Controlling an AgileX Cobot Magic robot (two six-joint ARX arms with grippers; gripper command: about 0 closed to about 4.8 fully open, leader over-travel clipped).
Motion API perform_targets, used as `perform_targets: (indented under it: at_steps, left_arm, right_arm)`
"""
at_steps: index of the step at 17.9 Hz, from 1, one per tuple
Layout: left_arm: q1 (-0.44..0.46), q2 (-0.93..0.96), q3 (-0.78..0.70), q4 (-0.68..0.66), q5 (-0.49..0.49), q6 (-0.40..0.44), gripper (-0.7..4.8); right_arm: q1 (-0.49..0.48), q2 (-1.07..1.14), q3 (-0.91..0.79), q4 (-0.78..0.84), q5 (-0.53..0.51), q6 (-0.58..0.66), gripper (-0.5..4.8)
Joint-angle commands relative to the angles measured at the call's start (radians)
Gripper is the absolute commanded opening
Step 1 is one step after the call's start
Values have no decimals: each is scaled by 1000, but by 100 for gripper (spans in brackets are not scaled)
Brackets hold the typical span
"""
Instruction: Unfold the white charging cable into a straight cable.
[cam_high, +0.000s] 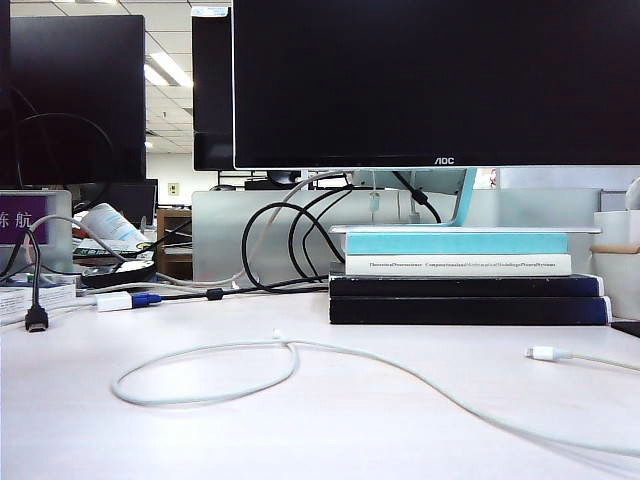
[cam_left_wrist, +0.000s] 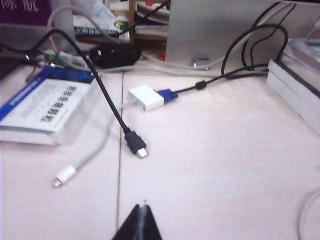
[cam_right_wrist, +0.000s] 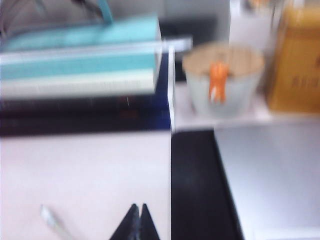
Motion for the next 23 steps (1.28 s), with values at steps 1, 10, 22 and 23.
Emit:
perform_targets:
  at_steps: [1, 10, 22, 23]
  left_arm:
    - [-12, 1, 1, 18, -2, 3, -6]
    - [-273, 1, 1, 30, -84, 56, -6]
    - [-288, 1, 1, 45, -304, 91, -5]
    - [-288, 1, 1, 44, -297, 81, -5]
  right_arm:
    - [0, 1, -5, 19, -16, 7, -6]
    - [1, 1, -5, 84, -106, 8, -5]
    - [0, 1, -5, 163, -75, 68, -6]
    - [0, 1, -5, 163, -59, 81, -6]
